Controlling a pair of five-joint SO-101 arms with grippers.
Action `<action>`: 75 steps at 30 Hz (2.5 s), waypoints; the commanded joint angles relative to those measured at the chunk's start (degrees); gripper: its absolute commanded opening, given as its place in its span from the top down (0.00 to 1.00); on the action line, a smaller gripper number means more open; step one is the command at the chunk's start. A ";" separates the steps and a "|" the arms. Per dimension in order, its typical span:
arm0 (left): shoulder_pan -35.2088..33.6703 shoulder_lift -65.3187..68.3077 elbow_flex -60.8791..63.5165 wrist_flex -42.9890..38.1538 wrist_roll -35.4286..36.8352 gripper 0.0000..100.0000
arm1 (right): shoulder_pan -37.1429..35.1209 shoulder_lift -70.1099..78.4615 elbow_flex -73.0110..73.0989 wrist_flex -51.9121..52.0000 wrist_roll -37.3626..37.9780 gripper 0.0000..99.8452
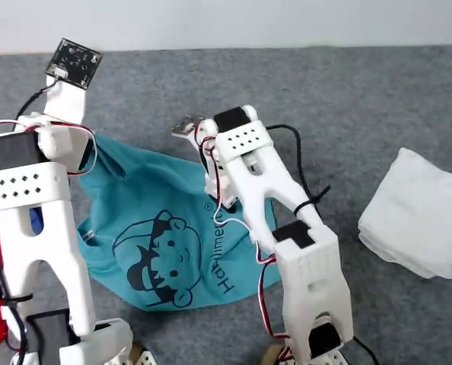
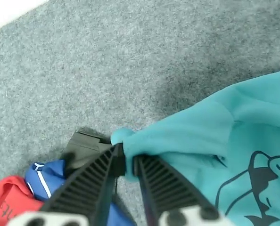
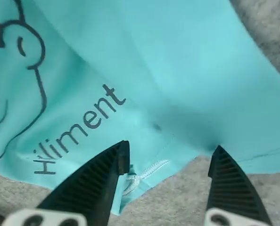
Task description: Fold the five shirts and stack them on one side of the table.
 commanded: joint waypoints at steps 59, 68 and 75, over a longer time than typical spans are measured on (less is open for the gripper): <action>0.18 -0.26 -0.22 -0.79 0.44 1.00 | 10.51 31.43 -45.89 -6.64 0.97 0.81; 0.09 -0.70 -0.48 -0.79 0.35 1.00 | 9.63 27.03 -46.86 -1.45 4.31 0.98; -0.35 -0.79 -4.09 0.62 0.35 1.00 | 9.89 14.99 -46.68 3.21 6.24 0.99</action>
